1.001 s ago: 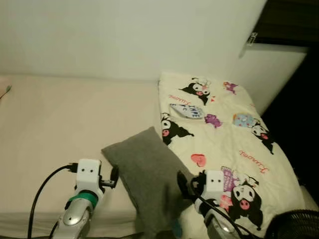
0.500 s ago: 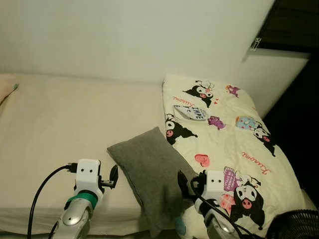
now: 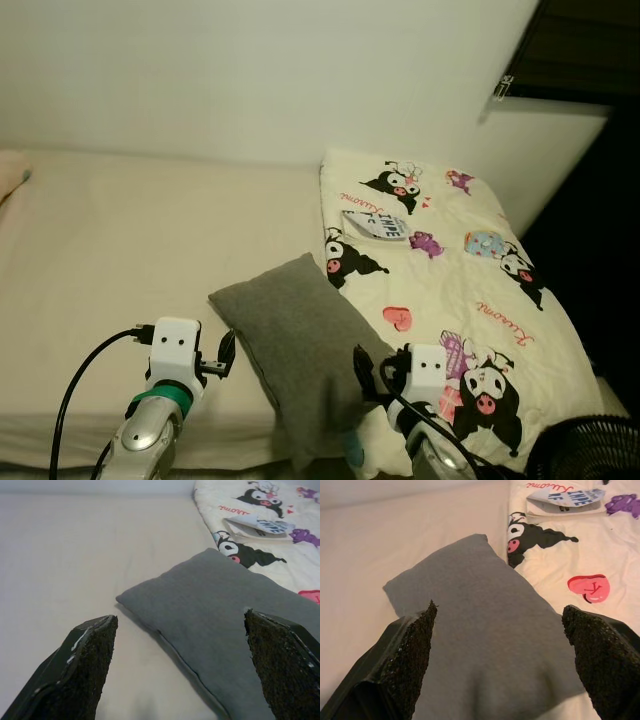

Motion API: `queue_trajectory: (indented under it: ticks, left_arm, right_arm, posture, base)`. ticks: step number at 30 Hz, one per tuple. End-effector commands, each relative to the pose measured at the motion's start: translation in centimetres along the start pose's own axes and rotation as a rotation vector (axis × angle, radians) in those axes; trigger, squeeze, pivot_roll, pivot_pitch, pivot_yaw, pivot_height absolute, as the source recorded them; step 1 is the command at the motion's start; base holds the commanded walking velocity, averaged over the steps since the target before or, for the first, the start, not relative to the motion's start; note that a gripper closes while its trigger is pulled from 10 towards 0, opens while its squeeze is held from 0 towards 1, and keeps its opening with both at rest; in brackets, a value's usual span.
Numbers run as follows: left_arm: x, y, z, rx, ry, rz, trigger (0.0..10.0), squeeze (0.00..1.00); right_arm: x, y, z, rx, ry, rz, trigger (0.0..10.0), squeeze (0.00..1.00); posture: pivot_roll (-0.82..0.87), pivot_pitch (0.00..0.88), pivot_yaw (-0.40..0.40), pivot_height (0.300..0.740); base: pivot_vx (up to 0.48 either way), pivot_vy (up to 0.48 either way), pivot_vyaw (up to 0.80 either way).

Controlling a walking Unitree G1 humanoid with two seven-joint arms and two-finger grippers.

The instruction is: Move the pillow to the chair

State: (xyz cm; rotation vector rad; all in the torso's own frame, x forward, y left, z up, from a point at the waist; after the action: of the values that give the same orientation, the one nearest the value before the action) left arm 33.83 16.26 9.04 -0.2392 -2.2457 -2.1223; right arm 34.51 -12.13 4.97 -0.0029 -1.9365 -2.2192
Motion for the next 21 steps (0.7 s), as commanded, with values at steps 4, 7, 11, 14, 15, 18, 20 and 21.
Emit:
queue_trajectory:
  ticks: [4,7,11,14,15,18,20,21]
  left_arm:
    - [0.07,-0.53,-0.25,0.035,0.0,0.019,10.0,0.0]
    - [0.11,-0.65,-0.27,0.086,-0.003,0.028,10.0,0.0]
    - [0.16,-0.64,-0.42,0.104,-0.011,0.029,10.0,0.0]
    - [0.23,-0.61,-0.47,0.106,-0.012,0.028,10.0,0.0]
    - [0.29,-0.63,-0.49,0.104,-0.013,0.027,10.0,0.0]
    - [0.36,-0.65,-0.5,0.103,-0.014,0.026,10.0,0.0]
    - [0.4,-0.6,-0.44,0.079,-0.013,0.021,10.0,0.0]
    - [0.44,-0.61,-0.41,0.068,-0.01,0.02,10.0,0.0]
  right_arm:
    - [0.51,-1.14,-0.97,-0.001,-0.027,0.039,10.0,0.0]
    - [0.53,-1.2,-0.96,0.0,-0.026,0.041,10.0,0.0]
    - [0.58,-1.27,-0.87,0.0,-0.022,0.043,10.0,0.0]
    - [0.56,-1.35,-0.74,0.003,-0.015,0.046,10.0,0.0]
    - [0.54,-1.31,-0.71,0.003,-0.014,0.046,10.0,0.0]
    - [0.52,-1.29,-0.68,0.003,-0.013,0.045,10.0,0.0]
    - [0.51,-1.3,-0.67,0.003,-0.012,0.046,10.0,0.0]
    - [0.49,-1.32,-0.66,0.003,-0.012,0.046,10.0,0.0]
  posture:
    - [-0.02,0.041,-0.002,0.739]
    - [-0.02,0.039,-0.005,0.739]
    - [-0.02,0.037,-0.009,0.739]
    - [-0.01,0.035,-0.011,0.739]
    - [-0.01,0.035,-0.011,0.739]
    - [-0.01,0.035,-0.011,0.739]
    - [-0.01,0.03,-0.015,0.739]
    - [-0.01,0.03,-0.015,0.739]
  base:
    - [0.0,-0.082,0.0]
    - [0.0,0.16,0.0]
    - [0.0,0.48,0.0]
    - [0.0,0.48,0.0]
    - [0.0,0.48,0.0]
    - [0.0,0.48,0.0]
    - [0.0,0.0,0.0]
    - [0.0,0.0,0.0]
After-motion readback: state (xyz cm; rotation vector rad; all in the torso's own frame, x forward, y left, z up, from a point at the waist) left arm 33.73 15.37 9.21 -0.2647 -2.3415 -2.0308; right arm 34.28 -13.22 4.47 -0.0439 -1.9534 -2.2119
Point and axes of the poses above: a point about 5 cm out from each wrist's last joint towards the gripper, its own x axis pointing back from the gripper into the wrist, its own y axis along the axis of the wrist's last joint, z = x × y, the point moved 6 cm from there along -x, pointing out of the wrist towards the gripper, and after that the axes turned 4 degrees about x, right-handed, at the moved point
